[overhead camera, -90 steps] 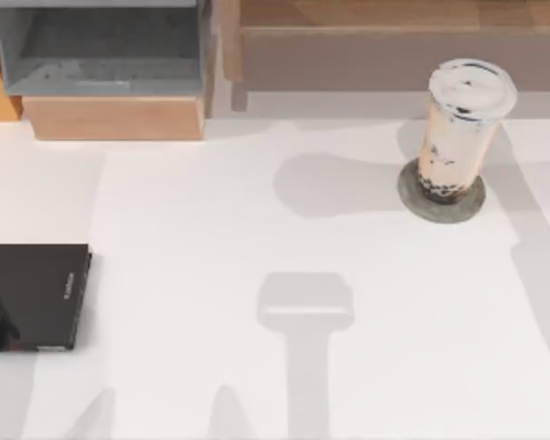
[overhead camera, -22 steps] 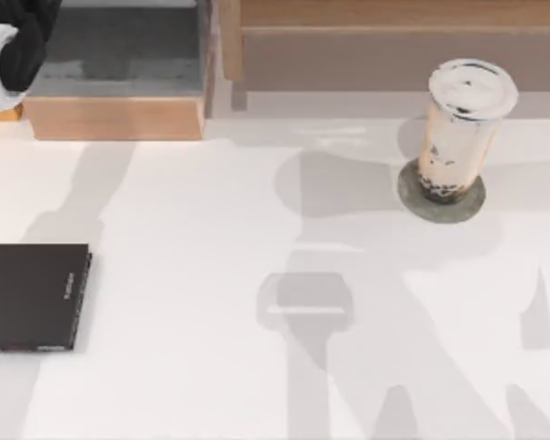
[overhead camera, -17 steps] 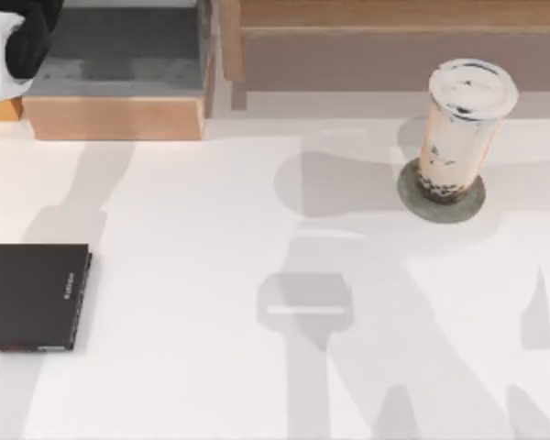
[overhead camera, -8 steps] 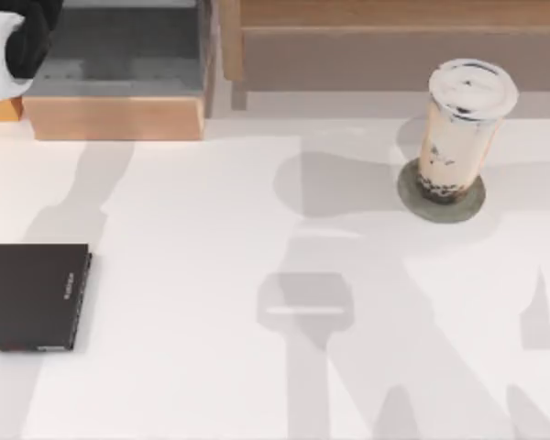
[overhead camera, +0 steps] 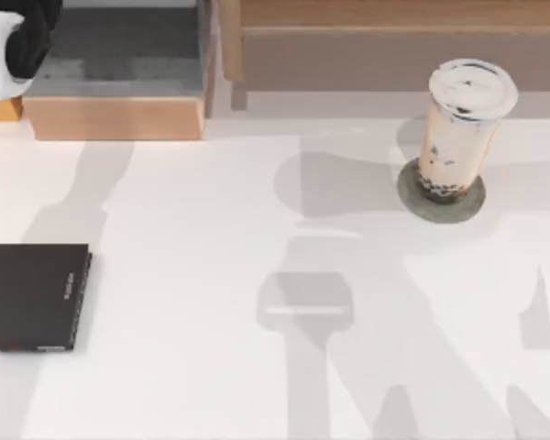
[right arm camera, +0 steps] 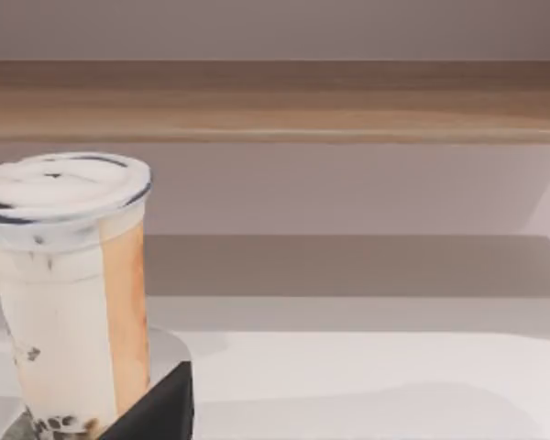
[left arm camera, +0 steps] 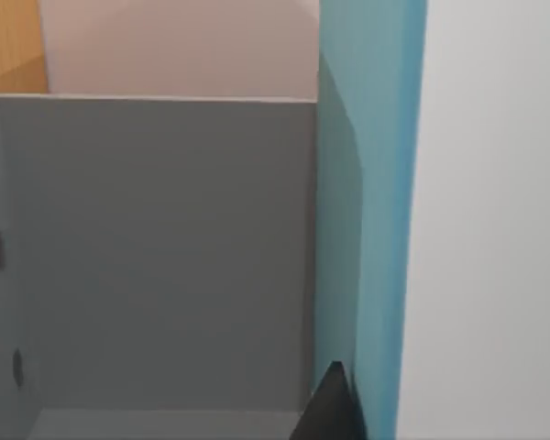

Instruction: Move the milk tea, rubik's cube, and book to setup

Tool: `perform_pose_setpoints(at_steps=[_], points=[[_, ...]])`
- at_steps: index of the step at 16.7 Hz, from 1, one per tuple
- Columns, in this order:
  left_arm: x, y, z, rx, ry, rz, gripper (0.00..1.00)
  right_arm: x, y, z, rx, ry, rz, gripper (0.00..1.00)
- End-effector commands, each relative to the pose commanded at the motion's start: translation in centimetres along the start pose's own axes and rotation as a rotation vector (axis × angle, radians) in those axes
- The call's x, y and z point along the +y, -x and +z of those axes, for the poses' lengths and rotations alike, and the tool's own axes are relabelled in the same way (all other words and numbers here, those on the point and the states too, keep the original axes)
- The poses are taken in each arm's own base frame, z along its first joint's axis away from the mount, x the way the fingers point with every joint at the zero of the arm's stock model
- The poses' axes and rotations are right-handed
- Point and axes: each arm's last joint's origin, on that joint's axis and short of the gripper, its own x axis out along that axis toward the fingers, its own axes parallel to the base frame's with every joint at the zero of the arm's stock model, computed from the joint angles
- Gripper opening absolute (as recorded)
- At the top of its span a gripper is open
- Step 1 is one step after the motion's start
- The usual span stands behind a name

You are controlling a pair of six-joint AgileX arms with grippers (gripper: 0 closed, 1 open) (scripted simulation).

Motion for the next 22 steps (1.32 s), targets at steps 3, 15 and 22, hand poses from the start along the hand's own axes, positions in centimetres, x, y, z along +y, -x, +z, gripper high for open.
perform_pose_setpoints(at_steps=[3,15,22], points=[[0.0,0.0,0.0,0.0,0.0,0.0,0.0,0.0,0.0,0.0,0.0,0.0,0.0,1.0],[-0.1,1.0,1.1,-0.001,-0.001,-0.001,0.0,0.0,0.0,0.0,0.0,0.0,0.0,1.0],[0.4,3.3,4.2,-0.08,-0.141,-0.034,0.0,0.0,0.0,0.0,0.0,0.0,0.0,1.0]])
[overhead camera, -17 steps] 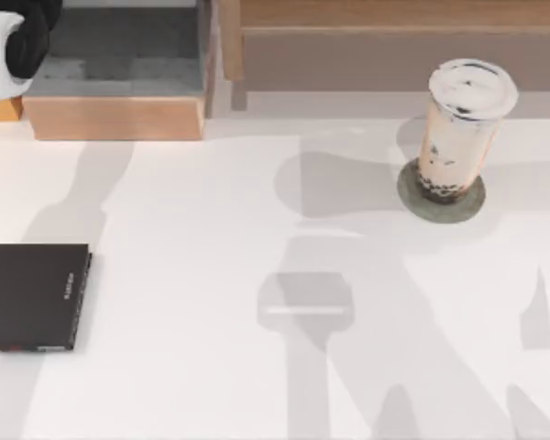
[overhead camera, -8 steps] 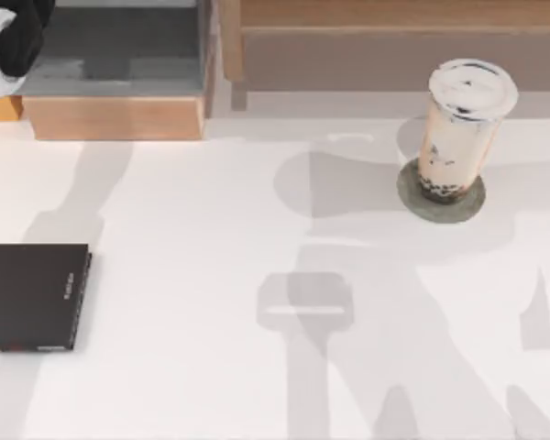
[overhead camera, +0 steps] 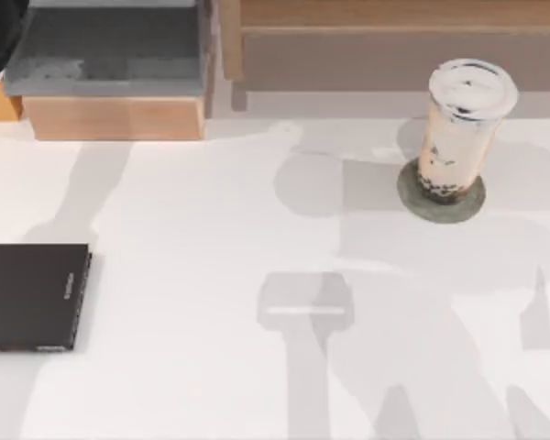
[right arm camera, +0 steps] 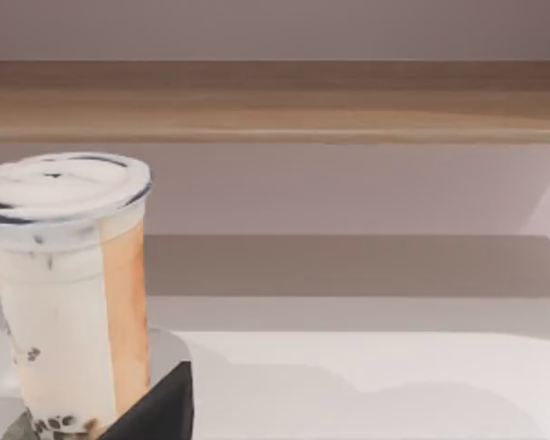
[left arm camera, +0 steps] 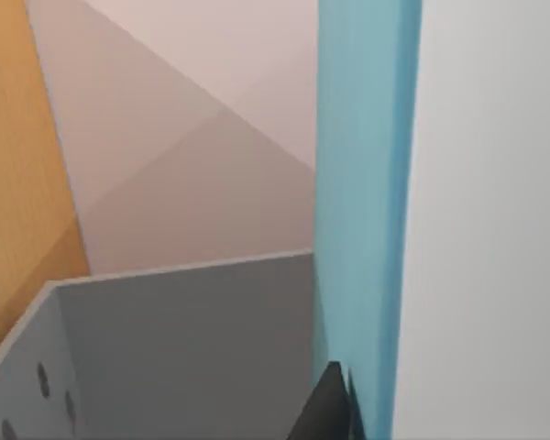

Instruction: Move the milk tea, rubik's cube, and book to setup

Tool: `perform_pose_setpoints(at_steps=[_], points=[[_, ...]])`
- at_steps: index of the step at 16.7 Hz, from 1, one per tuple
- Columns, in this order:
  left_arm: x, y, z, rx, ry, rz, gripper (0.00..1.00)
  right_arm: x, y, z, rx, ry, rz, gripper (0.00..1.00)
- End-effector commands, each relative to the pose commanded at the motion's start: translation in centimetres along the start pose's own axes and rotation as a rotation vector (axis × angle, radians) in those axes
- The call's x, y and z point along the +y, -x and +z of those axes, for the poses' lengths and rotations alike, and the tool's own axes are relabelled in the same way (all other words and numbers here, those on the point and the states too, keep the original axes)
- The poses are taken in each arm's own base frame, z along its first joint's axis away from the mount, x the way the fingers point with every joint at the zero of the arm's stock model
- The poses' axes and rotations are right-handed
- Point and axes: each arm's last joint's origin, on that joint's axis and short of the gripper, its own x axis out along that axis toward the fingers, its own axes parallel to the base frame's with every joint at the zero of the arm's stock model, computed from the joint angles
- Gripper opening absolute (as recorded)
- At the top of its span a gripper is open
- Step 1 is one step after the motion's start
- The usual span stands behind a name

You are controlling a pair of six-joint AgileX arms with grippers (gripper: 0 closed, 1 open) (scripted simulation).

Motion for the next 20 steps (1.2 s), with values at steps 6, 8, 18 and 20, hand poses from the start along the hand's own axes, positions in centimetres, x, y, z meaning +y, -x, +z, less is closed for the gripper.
perform_pose_setpoints(at_steps=[6,8,18,20], points=[[2.8,6.0,4.1,-0.122,-0.444,-0.01,0.0,0.0,0.0,0.0,0.0,0.0,0.0,1.0],[3.8,8.3,3.9,-0.129,-0.617,-0.006,0.0,0.0,0.0,0.0,0.0,0.0,0.0,1.0],[6.7,20.2,-9.1,0.164,-1.297,-0.171,0.0,0.0,0.0,0.0,0.0,0.0,0.0,1.0],[6.5,22.8,-12.4,0.252,-1.35,-0.251,0.0,0.0,0.0,0.0,0.0,0.0,0.0,1.0]])
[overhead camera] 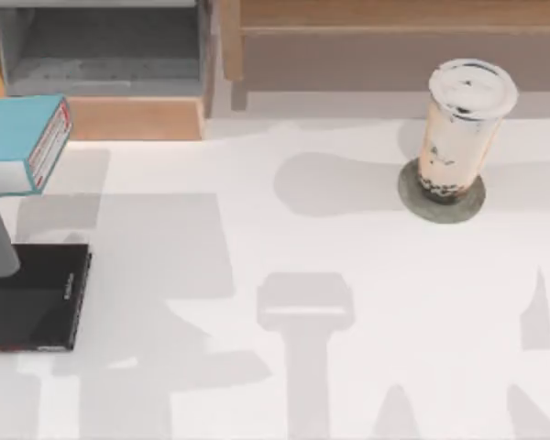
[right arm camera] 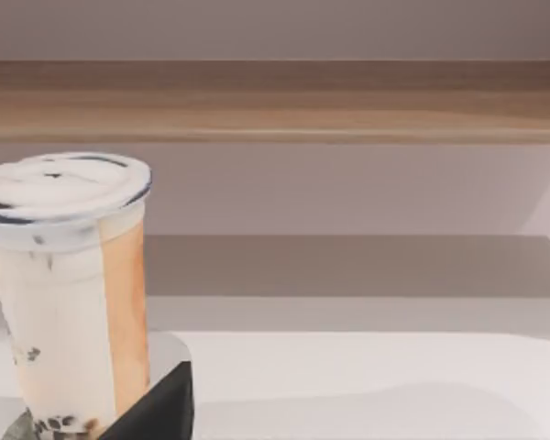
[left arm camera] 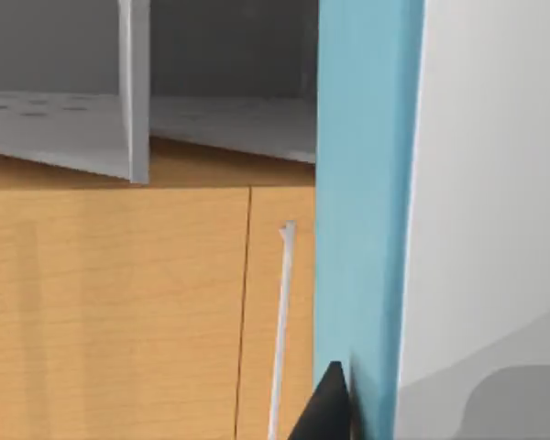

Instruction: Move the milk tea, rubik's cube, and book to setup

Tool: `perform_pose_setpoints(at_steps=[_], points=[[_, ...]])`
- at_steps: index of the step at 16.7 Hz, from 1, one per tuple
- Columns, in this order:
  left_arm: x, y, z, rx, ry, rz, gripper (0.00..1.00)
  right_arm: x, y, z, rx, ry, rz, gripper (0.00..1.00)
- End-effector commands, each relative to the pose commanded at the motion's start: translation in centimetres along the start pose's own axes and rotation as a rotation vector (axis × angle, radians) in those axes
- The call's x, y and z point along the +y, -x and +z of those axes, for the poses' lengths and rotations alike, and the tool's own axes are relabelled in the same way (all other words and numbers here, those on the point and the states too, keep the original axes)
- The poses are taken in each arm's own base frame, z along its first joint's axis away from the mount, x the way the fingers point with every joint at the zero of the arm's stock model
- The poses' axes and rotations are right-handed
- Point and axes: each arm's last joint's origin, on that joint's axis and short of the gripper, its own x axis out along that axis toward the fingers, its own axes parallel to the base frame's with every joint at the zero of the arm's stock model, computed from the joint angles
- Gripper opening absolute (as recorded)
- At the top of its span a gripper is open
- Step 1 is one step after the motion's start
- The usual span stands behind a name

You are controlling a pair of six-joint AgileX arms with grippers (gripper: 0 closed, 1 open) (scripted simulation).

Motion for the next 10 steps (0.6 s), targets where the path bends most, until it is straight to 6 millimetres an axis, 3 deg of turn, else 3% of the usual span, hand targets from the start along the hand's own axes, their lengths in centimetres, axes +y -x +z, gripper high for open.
perform_pose_setpoints(at_steps=[3,5,10], points=[[-5.1,2.3,-0.4,0.017,-0.051,-0.152,0.0,0.0,0.0,0.0,0.0,0.0,0.0,1.0],[-7.3,3.5,-0.4,0.019,-0.068,-0.223,0.0,0.0,0.0,0.0,0.0,0.0,0.0,1.0],[-8.5,4.2,-0.4,0.019,-0.076,-0.267,0.0,0.0,0.0,0.0,0.0,0.0,0.0,1.0]])
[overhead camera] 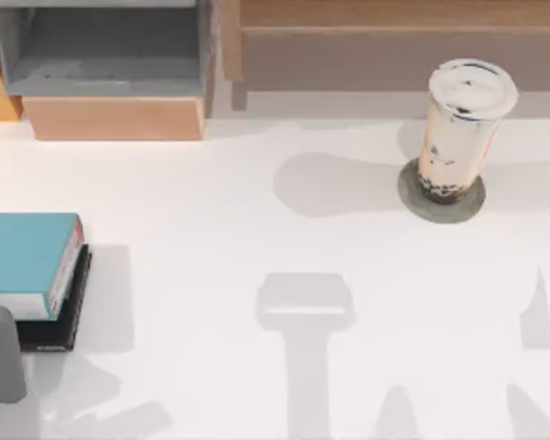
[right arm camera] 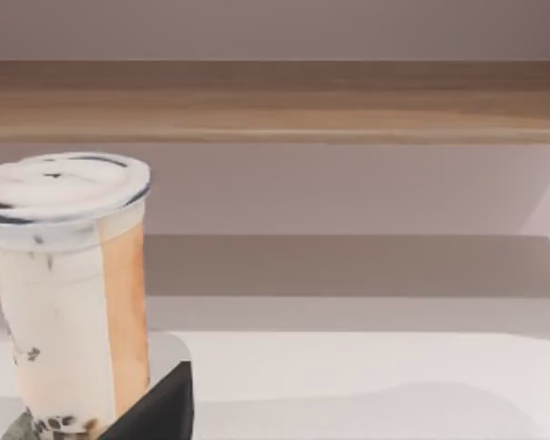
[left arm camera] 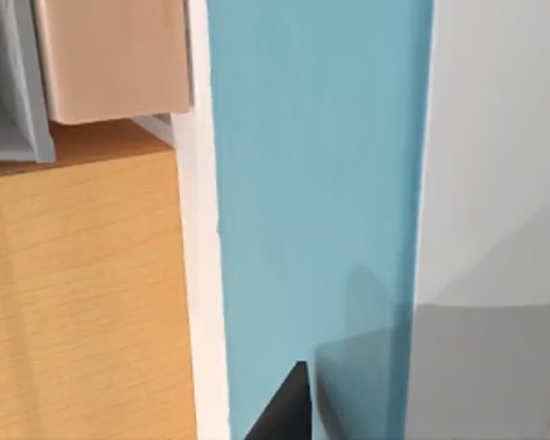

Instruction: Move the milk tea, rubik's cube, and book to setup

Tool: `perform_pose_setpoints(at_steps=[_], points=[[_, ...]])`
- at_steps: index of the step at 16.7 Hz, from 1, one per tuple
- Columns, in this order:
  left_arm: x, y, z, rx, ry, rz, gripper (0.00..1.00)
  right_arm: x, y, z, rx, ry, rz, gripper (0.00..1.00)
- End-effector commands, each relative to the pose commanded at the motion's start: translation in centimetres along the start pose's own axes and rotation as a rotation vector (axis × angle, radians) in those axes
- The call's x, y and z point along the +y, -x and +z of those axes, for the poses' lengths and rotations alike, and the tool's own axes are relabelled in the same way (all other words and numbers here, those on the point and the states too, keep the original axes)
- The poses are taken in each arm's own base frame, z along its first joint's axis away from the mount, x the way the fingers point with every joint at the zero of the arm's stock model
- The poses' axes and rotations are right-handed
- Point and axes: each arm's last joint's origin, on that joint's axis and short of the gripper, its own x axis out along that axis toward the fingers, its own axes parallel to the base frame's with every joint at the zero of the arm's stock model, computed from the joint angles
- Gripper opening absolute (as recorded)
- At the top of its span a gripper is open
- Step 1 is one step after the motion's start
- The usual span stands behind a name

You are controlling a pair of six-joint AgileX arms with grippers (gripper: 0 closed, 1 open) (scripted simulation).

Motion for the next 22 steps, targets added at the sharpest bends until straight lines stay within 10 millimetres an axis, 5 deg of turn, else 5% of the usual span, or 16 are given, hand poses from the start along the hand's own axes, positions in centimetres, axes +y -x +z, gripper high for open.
perform_pose_setpoints(at_steps=[11,22], points=[[0.06,-0.5,-0.01,0.0,0.0,0.0,0.0,0.0,0.0,0.0,0.0,0.0,0.0,1.0],[0.06,-0.5,-0.01,0.0,0.0,0.0,0.83,0.0,0.0,0.0,0.0,0.0,0.0,1.0]])
